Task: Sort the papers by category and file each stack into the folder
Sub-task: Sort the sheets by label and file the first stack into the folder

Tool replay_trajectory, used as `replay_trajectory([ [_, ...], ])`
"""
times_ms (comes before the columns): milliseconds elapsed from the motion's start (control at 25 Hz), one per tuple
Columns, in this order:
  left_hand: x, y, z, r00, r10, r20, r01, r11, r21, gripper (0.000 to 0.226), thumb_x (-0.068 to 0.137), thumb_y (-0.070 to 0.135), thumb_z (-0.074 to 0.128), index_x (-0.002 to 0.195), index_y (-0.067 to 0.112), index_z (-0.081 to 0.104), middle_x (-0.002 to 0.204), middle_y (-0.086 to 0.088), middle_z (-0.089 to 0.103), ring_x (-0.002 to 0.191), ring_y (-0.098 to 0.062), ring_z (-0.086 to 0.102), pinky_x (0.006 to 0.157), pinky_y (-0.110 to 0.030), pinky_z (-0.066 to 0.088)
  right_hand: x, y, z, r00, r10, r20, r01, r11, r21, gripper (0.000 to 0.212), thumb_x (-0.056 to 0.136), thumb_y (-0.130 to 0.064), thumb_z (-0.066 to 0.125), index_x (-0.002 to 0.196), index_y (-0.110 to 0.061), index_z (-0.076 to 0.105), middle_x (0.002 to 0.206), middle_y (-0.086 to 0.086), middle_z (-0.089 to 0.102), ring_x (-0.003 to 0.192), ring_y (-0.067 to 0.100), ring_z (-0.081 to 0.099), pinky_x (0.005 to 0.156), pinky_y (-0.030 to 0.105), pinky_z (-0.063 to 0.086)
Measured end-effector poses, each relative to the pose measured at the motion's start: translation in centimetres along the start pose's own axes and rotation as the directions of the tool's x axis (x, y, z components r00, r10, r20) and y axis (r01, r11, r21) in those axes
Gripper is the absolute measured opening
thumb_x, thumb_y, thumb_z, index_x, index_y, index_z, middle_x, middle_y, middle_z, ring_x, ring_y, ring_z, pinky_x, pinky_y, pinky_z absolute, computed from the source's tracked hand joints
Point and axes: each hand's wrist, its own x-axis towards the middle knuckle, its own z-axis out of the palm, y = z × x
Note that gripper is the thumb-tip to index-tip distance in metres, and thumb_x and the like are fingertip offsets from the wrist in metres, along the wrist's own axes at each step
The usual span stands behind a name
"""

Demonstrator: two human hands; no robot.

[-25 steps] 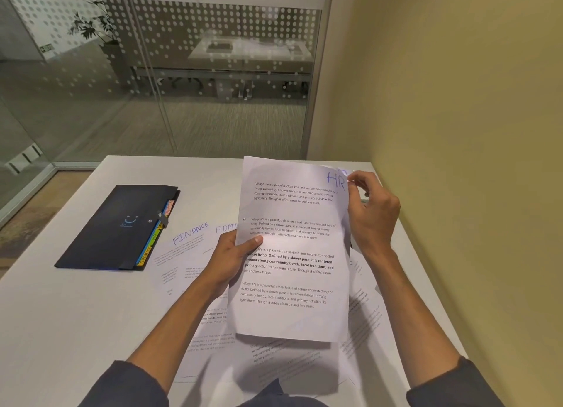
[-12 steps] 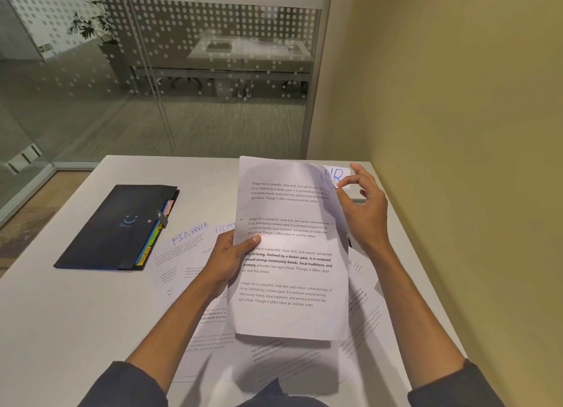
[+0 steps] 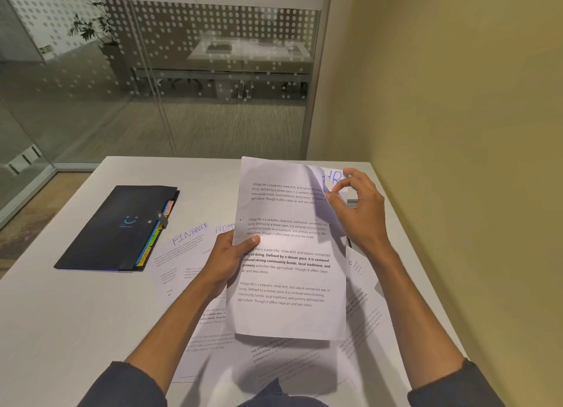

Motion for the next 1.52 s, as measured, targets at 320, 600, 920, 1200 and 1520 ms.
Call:
replay_trajectory([
  [320, -0.03, 0.09, -0.13, 1.0, -0.004, -0.005, 0.005, 1.0, 0.007, 0.017, 0.093, 0.005, 0.056, 0.102, 0.012, 0.068, 0.097, -0.006, 0.075, 0.085, -0.022, 0.072, 0.072, -0.03, 0.059, 0.11, -0.16, -0.27, 1.0, 0.015, 0.018, -0.015, 1.0, -0.009, 0.014, 0.08, -0.041, 0.066, 0.078, -0.028, 0.061, 0.14, -0.01, 0.049, 0.128, 0.011, 0.048, 0.105, 0.055, 0.038],
  [600, 0.0, 0.19, 0.04, 1.0, -0.002, -0.008, 0.002, 1.0, 0.015, 0.017, 0.093, 0.004, 0.056, 0.1, 0.013, 0.069, 0.094, -0.004, 0.076, 0.082, -0.02, 0.073, 0.069, -0.028, 0.058, -0.15, -0.73, -0.4, 0.998, -0.065, -0.004, 0.064, 0.99, -0.125, 0.013, 0.084, -0.034, 0.066, 0.082, -0.022, 0.062, 0.14, 0.001, 0.053, 0.129, 0.02, 0.049, 0.103, 0.054, 0.039],
  [920, 0.11, 0.2, -0.08, 1.0, -0.008, -0.008, 0.009, 1.0, 0.023, 0.017, 0.093, 0.006, 0.056, 0.102, 0.012, 0.069, 0.098, -0.008, 0.075, 0.085, -0.023, 0.072, 0.078, -0.036, 0.059, 0.56, -0.5, -0.45, 0.993, -0.117, 0.011, 0.117, 0.976, -0.182, 0.025, 0.082, -0.046, 0.052, 0.085, -0.023, 0.06, 0.138, 0.002, 0.057, 0.136, 0.023, 0.043, 0.109, 0.056, 0.033],
  [1200, -0.01, 0.25, -0.04, 1.0, -0.002, -0.004, 0.003, 1.0, 0.016, 0.017, 0.093, 0.005, 0.056, 0.102, 0.012, 0.069, 0.098, -0.006, 0.075, 0.085, -0.021, 0.073, 0.073, -0.031, 0.059, 0.53, -0.15, -0.09, 0.982, -0.177, -0.069, 0.162, 0.971, -0.175, 0.024, 0.083, -0.04, 0.052, 0.09, -0.018, 0.061, 0.126, 0.002, 0.065, 0.124, 0.022, 0.055, 0.103, 0.051, 0.039],
  [1520, -0.05, 0.26, -0.07, 1.0, -0.008, -0.011, 0.008, 1.0, 0.009, 0.016, 0.093, 0.005, 0.056, 0.103, 0.01, 0.068, 0.097, -0.007, 0.075, 0.084, -0.023, 0.072, 0.071, -0.031, 0.059, 0.14, -0.97, -0.12, 0.976, -0.159, -0.147, 0.139, 0.981, -0.136, 0.029, 0.086, -0.029, 0.056, 0.109, -0.014, 0.064, 0.11, -0.003, 0.069, 0.099, 0.017, 0.062, 0.09, 0.03, 0.043],
])
